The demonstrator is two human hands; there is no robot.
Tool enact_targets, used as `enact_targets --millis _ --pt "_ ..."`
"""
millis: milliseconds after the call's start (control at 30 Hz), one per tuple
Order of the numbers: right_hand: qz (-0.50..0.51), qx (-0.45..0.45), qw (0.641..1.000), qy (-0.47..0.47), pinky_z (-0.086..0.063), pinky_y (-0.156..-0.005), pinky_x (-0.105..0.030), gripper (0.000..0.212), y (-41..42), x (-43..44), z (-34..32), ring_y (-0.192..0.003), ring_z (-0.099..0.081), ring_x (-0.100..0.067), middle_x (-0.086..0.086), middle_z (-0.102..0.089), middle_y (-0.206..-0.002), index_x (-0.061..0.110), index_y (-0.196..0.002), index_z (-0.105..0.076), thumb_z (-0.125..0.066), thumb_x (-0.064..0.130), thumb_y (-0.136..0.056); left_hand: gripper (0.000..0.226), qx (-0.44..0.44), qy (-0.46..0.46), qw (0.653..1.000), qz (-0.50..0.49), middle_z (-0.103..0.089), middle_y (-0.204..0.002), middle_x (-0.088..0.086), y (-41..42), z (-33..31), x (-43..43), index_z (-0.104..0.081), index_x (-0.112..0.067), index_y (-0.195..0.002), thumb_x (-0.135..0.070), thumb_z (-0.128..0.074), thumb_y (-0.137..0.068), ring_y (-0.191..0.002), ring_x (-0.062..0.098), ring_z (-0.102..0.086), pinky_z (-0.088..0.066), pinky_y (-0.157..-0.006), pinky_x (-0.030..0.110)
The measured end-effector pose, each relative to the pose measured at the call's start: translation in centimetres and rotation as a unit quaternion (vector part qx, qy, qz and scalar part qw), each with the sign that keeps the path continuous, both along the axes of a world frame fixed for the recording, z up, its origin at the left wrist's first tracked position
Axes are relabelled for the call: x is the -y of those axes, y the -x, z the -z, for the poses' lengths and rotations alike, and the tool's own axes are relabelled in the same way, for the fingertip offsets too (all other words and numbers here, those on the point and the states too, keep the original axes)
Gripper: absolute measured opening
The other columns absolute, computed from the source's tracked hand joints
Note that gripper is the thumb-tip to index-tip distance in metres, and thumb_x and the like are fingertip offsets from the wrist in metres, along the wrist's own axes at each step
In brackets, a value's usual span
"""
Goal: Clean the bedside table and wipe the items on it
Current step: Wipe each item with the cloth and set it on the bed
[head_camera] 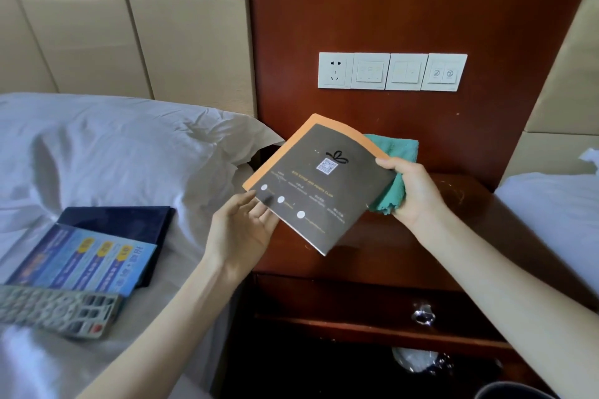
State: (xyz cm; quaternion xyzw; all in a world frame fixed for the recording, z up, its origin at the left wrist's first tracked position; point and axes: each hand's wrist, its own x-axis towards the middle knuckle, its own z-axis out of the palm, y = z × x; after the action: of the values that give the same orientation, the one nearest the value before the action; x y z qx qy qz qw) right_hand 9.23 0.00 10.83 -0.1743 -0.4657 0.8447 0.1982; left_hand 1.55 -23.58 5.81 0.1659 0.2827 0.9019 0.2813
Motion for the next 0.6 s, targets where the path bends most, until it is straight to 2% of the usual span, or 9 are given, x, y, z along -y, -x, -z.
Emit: enact_targets --millis 100,200,267,333,400,467,533,600 --pt "0.005 0.008 1.0 -0.022 -0.057 -0.064 -0.036 0.029 0.2 0.6 0.6 -0.079 -0.071 -0.026 -0.014 -0.071 -0.098 0.006 -0.112 -0.065 -0.061 0.002 -0.084 0.055 -0.062 0.039 0.997 0.002 -0.059 -0.13 0.012 -0.4 -0.3 -0.3 -0.044 -0.011 -0.138 -0.008 -0.052 -0.083 -0.113 0.026 -0.06 -0.05 -0.097 0.042" --pt "0.001 0.01 0.999 -0.054 -0.058 -0.057 -0.035 0.03 0.2 1.1 0.9 -0.073 -0.073 -0.025 -0.015 -0.073 -0.093 0.003 -0.113 -0.064 -0.061 -0.002 -0.083 0.05 -0.081 0.041 0.996 -0.02 -0.06 -0.126 0.012 -0.5 -0.2 -0.4 -0.051 -0.016 -0.129 0.001 -0.048 -0.083 -0.108 0.028 -0.063 -0.053 -0.087 0.048" --pt "0.019 0.03 0.996 -0.08 -0.058 -0.062 -0.037 0.027 0.2 1.2 1.0 -0.078 -0.072 -0.026 -0.015 -0.072 -0.096 0.005 -0.112 -0.062 -0.063 0.003 -0.085 0.046 -0.078 0.038 0.996 -0.027 -0.062 -0.122 0.013 -0.4 -0.1 -0.4 -0.055 -0.016 -0.123 0.006 -0.046 -0.084 -0.104 0.027 -0.065 -0.055 -0.082 0.047" --pt "0.083 0.056 0.987 -0.123 -0.057 -0.069 -0.038 0.015 0.4 1.2 1.2 -0.083 -0.07 -0.026 -0.015 -0.07 -0.1 0.01 -0.105 -0.062 -0.062 0.015 -0.091 0.046 -0.079 0.038 0.996 -0.03 -0.063 -0.121 0.013 -0.3 -0.2 -0.3 -0.055 -0.016 -0.123 0.008 -0.045 -0.085 -0.104 0.028 -0.066 -0.054 -0.084 0.049" --pt "0.174 0.048 0.971 -0.155 -0.055 -0.067 -0.033 0.01 0.6 1.2 1.4 -0.083 -0.068 -0.021 -0.007 -0.068 -0.096 0.017 -0.099 -0.062 -0.057 0.025 -0.094 0.047 -0.076 0.028 0.996 -0.036 -0.065 -0.119 0.012 -0.1 -0.4 -0.1 -0.056 -0.017 -0.122 0.01 -0.043 -0.085 -0.103 0.028 -0.066 -0.055 -0.083 0.049" --pt "0.234 0.002 0.946 -0.226 -0.053 -0.07 -0.026 0.016 0.3 1.4 1.6 -0.088 -0.066 -0.013 0.007 -0.067 -0.094 0.023 -0.107 -0.063 -0.054 0.03 -0.096 0.049 -0.068 0.017 0.997 -0.045 -0.066 -0.117 0.011 0.0 -0.5 -0.1 -0.055 -0.017 -0.123 0.011 -0.04 -0.086 -0.102 0.028 -0.067 -0.056 -0.079 0.047" --pt "0.215 -0.035 0.911 -0.351 -0.048 -0.074 -0.011 0.018 0.0 2.2 1.9 -0.095 -0.064 -0.007 0.02 -0.065 -0.093 0.029 -0.108 -0.066 -0.054 0.031 -0.095 0.051 -0.056 0.007 0.997 -0.053 -0.067 -0.116 0.012 -0.1 -0.6 -0.3 -0.054 -0.016 -0.125 0.013 -0.037 -0.086 -0.102 0.028 -0.067 -0.057 -0.075 0.046" --pt "0.115 -0.069 0.894 -0.428 -0.039 -0.092 -0.006 0.025 -0.2 3.5 2.4 -0.116 -0.056 -0.002 0.031 -0.061 -0.107 0.038 -0.112 -0.065 -0.057 0.023 -0.093 0.052 -0.033 -0.003 0.997 -0.063 -0.065 -0.12 0.013 -0.4 -0.6 -0.6 -0.053 -0.016 -0.125 0.015 -0.035 -0.086 -0.106 0.03 -0.065 -0.057 -0.076 0.048"
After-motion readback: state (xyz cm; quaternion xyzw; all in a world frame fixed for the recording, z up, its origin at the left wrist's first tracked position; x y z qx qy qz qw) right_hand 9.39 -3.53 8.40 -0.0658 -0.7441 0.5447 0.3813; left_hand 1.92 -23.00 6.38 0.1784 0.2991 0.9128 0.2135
